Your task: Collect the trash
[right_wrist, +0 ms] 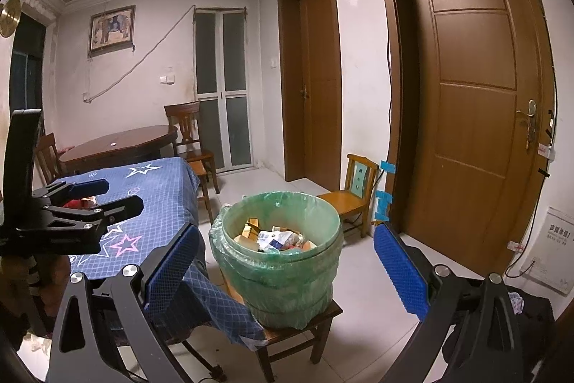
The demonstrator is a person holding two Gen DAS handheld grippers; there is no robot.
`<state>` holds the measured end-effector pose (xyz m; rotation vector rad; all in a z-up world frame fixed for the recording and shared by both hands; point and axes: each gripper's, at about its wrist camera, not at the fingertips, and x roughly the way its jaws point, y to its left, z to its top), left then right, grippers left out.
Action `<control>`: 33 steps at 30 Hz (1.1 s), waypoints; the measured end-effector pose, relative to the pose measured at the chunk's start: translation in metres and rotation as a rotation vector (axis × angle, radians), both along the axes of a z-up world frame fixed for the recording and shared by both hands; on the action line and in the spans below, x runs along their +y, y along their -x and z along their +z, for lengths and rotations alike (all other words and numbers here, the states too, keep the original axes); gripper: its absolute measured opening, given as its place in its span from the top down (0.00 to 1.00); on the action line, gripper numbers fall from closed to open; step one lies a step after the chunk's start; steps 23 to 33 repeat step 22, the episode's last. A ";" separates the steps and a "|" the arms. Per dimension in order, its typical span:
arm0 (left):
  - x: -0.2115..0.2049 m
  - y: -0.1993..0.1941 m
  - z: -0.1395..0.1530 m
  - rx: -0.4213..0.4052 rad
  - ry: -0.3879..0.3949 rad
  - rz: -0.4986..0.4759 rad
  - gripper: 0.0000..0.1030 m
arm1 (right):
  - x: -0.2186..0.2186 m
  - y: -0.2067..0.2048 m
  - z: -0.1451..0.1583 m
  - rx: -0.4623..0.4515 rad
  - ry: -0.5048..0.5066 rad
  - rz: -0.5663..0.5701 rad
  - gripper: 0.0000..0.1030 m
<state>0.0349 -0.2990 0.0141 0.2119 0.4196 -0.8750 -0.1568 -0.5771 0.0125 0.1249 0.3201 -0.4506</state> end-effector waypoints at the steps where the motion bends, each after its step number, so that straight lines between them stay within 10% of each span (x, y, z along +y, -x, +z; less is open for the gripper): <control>1: 0.000 0.000 0.000 -0.004 -0.002 0.000 0.06 | 0.001 0.000 0.000 0.000 -0.001 0.000 0.06; 33: -0.015 0.010 0.000 -0.038 -0.025 -0.041 0.06 | 0.008 -0.004 -0.003 0.008 0.002 0.013 0.05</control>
